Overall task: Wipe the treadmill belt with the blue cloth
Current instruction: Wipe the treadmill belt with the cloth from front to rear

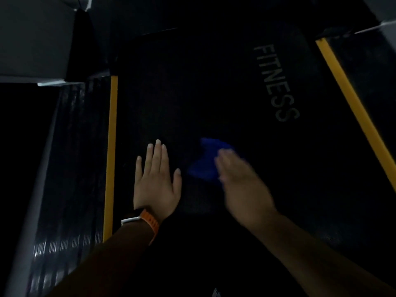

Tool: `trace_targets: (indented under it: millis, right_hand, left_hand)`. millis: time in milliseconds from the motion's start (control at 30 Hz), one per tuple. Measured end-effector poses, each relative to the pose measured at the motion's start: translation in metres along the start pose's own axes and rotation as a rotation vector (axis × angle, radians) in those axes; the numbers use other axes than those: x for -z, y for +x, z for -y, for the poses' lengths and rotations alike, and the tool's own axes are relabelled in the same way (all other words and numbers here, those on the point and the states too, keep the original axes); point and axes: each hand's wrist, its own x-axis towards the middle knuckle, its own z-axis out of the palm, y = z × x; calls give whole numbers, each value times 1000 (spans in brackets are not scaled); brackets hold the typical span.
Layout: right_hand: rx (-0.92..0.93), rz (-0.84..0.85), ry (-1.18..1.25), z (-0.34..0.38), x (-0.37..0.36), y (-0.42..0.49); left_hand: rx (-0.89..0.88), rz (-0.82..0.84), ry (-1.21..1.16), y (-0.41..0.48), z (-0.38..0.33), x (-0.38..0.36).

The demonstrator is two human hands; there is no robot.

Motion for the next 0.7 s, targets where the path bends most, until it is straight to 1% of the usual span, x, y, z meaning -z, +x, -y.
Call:
trace_targets:
  millis: [67,100,167,200,233,300,333,367,400,433,500,567,600,633,667,700]
  right_hand:
    - [-237,-28,-49,-49,11,-5]
    - [-341,-26,-48,-61,16,-4]
    - [-450,-91,-43,-46,20,15]
    - [-442,-115,-45,-26,19,28]
    - [-382,-112,-39,-2,17,42]
    - [-116,-21,9,42,7,65]
    - [11,30,4,47,8,74]
    - [105,58,-40,36,12,83]
    - [136,38,-70,14,16,87]
    - [104,24,-114,-14,19,87]
    - [-80,-9,-211,-74,31,82]
    - [-346,24,-120,-104,44,81]
    - [-431,23,-57,-98,46,88]
    - [-454,-1,-63,-77,43,100]
    - [-417,-14,-88,-49,36,114]
    - [-315,-24,-76,-17,28,127]
  left_hand:
    - [9,-1,-9,0,-2,0]
    - [7,1,-6,1,-2,0]
    - [-1,4,-1,1,-1,-1]
    - [-5,10,-3,1,-1,-1]
    - [-7,14,-6,1,0,-2]
    - [-11,15,-2,1,0,-2]
    - [-9,13,3,1,1,-3]
    - [-9,8,5,2,2,-3]
    - [-11,3,0,2,2,-4]
    - [-12,-1,-6,2,2,-4]
    - [-14,-4,-6,1,2,-5]
    - [-16,-7,-12,1,2,-5]
    - [-16,-4,-17,1,2,-6]
    - [-15,2,-21,1,2,-6]
    - [-12,9,-24,1,3,-5]
    - [-9,13,-22,1,3,-5]
